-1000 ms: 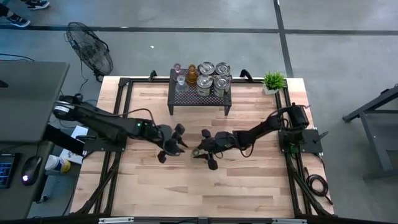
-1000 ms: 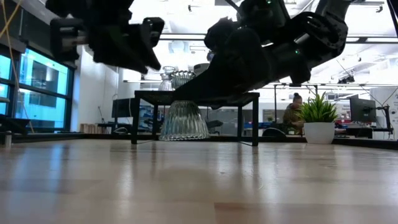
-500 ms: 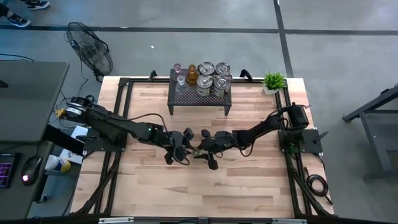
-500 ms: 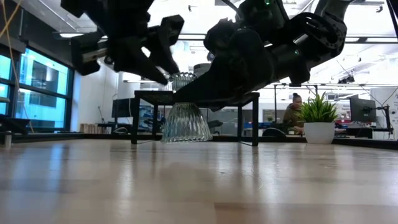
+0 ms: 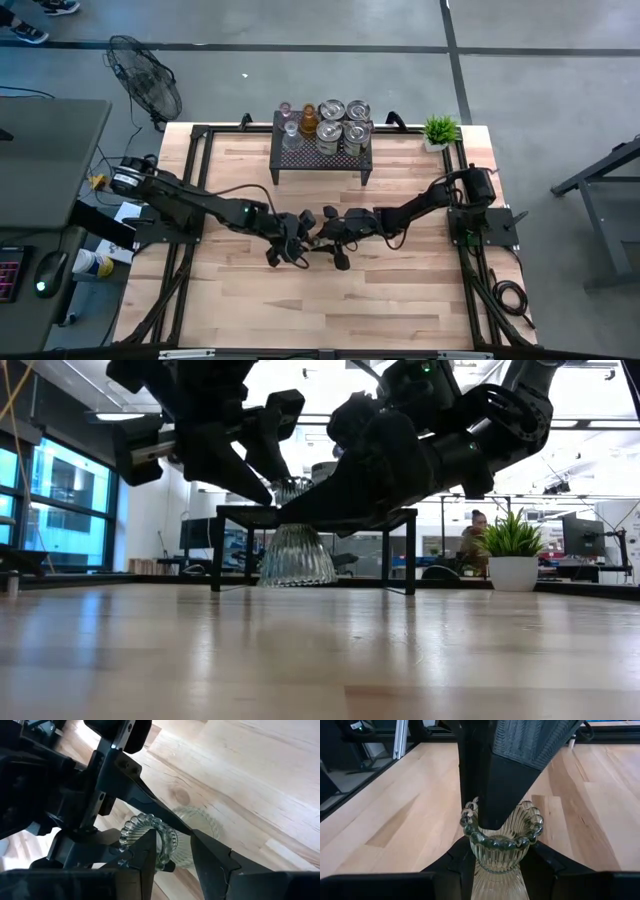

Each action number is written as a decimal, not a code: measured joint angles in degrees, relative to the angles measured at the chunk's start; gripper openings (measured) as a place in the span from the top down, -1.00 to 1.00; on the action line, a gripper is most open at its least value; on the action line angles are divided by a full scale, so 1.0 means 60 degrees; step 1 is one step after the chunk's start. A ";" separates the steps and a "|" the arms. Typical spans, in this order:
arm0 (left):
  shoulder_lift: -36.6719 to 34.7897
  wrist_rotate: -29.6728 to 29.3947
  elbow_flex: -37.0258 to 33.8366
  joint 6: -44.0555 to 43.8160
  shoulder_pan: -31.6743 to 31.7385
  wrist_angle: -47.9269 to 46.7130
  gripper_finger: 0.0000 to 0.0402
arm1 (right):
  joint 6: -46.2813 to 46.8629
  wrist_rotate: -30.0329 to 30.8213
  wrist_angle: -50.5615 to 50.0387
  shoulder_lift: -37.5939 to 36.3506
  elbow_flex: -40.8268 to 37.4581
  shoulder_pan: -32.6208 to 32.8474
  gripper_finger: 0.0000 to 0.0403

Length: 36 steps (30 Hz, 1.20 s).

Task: Pick & Place candle stick holders
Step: Put the green glass candlestick on the shelf aligned with the other candlesticks

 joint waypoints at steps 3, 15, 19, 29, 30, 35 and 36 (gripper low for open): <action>-0.0004 0.0004 0.0000 0.0000 0.0000 -0.0017 0.43 | 0.0000 -0.0018 0.0064 0.0000 0.0000 -0.0009 0.41; -0.0029 0.0193 0.0000 -0.0255 0.0007 -0.0178 0.43 | -0.0225 -0.0539 -0.0014 0.0025 0.0285 -0.0020 0.41; -0.0032 0.0305 0.0007 -0.0573 0.0004 -0.0471 0.43 | -0.0448 -0.0630 -0.0844 0.0033 0.0712 -0.0020 0.41; -0.0015 0.0339 -0.0007 -0.0834 -0.0055 -0.0791 0.43 | -0.0902 -0.0682 -0.2975 0.0033 0.1718 -0.0020 0.41; -0.0015 0.0339 -0.0004 -0.0834 -0.0055 -0.0833 0.43 | -0.0920 -0.0681 -0.3066 0.0033 0.1775 -0.0020 0.41; -0.0015 0.0169 0.0000 -0.0831 -0.0060 -0.1010 0.43 | -0.0922 -0.0894 -0.3399 0.0033 0.2038 -0.0028 0.41; -0.0015 0.0166 0.0000 -0.0831 -0.0065 -0.1035 0.43 | -0.0922 -0.0950 -0.3459 0.0033 0.2086 -0.0028 0.41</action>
